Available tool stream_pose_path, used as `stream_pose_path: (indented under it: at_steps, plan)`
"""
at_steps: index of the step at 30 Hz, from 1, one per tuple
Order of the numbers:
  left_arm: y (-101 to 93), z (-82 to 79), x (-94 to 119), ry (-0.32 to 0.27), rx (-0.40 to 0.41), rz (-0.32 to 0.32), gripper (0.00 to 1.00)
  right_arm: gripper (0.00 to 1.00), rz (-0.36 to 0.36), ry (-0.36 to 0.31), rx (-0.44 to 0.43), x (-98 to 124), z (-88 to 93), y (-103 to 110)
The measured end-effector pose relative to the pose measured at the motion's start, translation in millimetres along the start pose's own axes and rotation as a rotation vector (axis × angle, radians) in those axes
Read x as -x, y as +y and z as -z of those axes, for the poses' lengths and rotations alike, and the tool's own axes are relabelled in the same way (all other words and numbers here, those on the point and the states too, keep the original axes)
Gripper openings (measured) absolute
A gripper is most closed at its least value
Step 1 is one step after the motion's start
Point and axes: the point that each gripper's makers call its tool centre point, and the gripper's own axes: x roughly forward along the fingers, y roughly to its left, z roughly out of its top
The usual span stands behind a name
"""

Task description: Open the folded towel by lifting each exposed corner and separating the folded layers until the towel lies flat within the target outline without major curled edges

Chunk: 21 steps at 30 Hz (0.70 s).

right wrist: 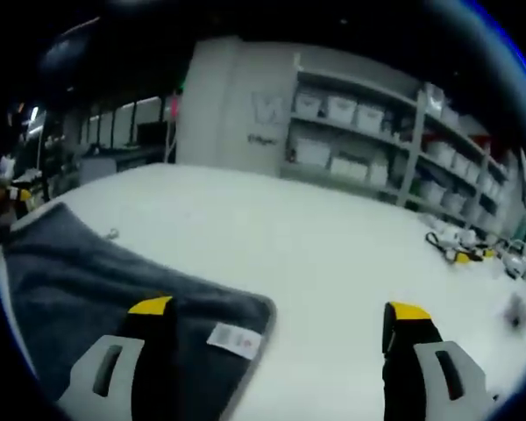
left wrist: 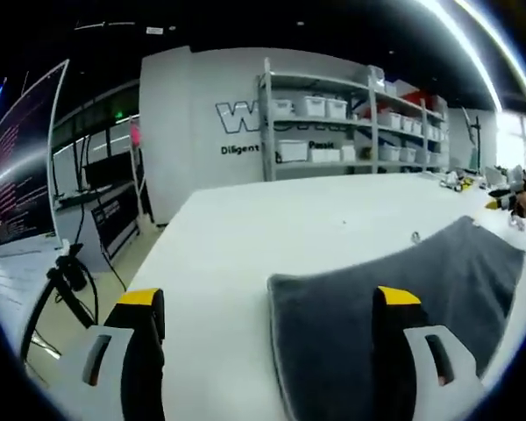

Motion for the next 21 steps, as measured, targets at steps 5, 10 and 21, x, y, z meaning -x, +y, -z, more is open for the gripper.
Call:
stream_pose_path:
  at_steps: [5,10,21]
  plan:
    - [2.5,-1.7,-9,-0.028,-0.005,-0.025,0.98,0.99,0.006,-0.002,-0.003,-5,2.2,0]
    - [-3.9,-3.8,-17,-0.027,0.002,0.011,0.92,0.96,0.015,-0.010,-0.005,-10,3.1,-4]
    - [-5.7,11.8,-52,0.116,-0.021,0.039,0.80,0.85,-0.007,0.039,0.008,-33,12.9,-7]
